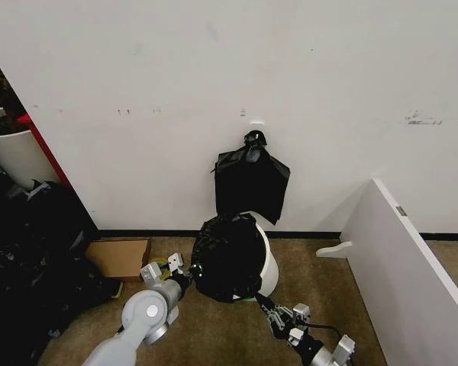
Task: Place the garbage bag over the trash bin.
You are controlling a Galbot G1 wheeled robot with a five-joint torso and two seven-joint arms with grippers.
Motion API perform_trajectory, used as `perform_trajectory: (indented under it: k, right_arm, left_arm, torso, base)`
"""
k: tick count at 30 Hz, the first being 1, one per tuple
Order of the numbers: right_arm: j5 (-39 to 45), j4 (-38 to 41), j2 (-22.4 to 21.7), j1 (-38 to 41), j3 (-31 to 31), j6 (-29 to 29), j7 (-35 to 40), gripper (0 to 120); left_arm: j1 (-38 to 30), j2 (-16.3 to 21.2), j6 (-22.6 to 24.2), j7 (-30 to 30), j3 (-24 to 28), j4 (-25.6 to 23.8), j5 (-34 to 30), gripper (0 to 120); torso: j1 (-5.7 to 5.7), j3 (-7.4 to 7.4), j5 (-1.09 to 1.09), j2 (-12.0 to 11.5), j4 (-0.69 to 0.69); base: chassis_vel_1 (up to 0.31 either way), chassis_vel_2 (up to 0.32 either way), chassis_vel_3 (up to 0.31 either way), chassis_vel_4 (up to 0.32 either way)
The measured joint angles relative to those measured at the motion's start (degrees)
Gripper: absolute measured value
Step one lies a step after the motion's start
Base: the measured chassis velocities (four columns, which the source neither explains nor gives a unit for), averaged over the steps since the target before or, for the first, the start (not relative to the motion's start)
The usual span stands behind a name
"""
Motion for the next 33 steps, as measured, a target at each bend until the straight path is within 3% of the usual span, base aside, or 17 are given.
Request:
perform_trajectory:
  k: [7, 12, 22, 27, 29, 33]
  right_arm:
    - [-0.3, -0.9, 0.0, -0.4, 0.4, 1.1, -2.0, 2]
    - [1.7, -3.5, 0.0, -0.4, 1.7, 2.9, -11.5, 22]
    - [2.1, -4.8, 0.7, 1.1, 1.8, 3.1, -11.2, 53]
    - [2.5, -5.4, 1.2, 1.8, 1.4, 2.6, -9.7, 76]
    - [2.6, -5.4, 1.3, 1.8, 1.3, 2.5, -9.7, 75]
    - [3.2, -5.1, 1.5, 2.0, 1.1, 2.1, -9.5, 59]
  left_arm:
    - [-0.3, -0.1, -0.1, 0.1, 0.0, 0.4, 0.0, 0]
    - [-0.3, 0.0, -0.1, 0.1, 0.0, 0.5, 0.0, 0]
    - [-0.3, -0.1, 0.0, 0.1, 0.3, 0.4, 0.0, 0]
    - [-0.3, -0.2, 0.1, 0.4, 0.5, 0.4, 0.0, 0]
    - [-0.3, -0.2, 0.1, 0.4, 0.6, 0.4, 0.0, 0]
    - [-0.3, 0.1, 0.2, 0.5, 0.7, 0.2, 0.0, 0]
  torso:
    - [0.0, 0.0, 0.0, 0.0, 0.0]
    - [0.0, 0.0, 0.0, 0.0, 0.0]
    - [0.0, 0.0, 0.0, 0.0, 0.0]
    - [0.0, 0.0, 0.0, 0.0, 0.0]
    - [0.0, 0.0, 0.0, 0.0, 0.0]
    - [0.0, 0.0, 0.0, 0.0, 0.0]
  base:
    - [0.0, 0.0, 0.0, 0.0]
    - [0.0, 0.0, 0.0, 0.0]
    - [0.0, 0.0, 0.0, 0.0]
    - [0.0, 0.0, 0.0, 0.0]
    - [0.0, 0.0, 0.0, 0.0]
    - [0.0, 0.0, 0.0, 0.0]
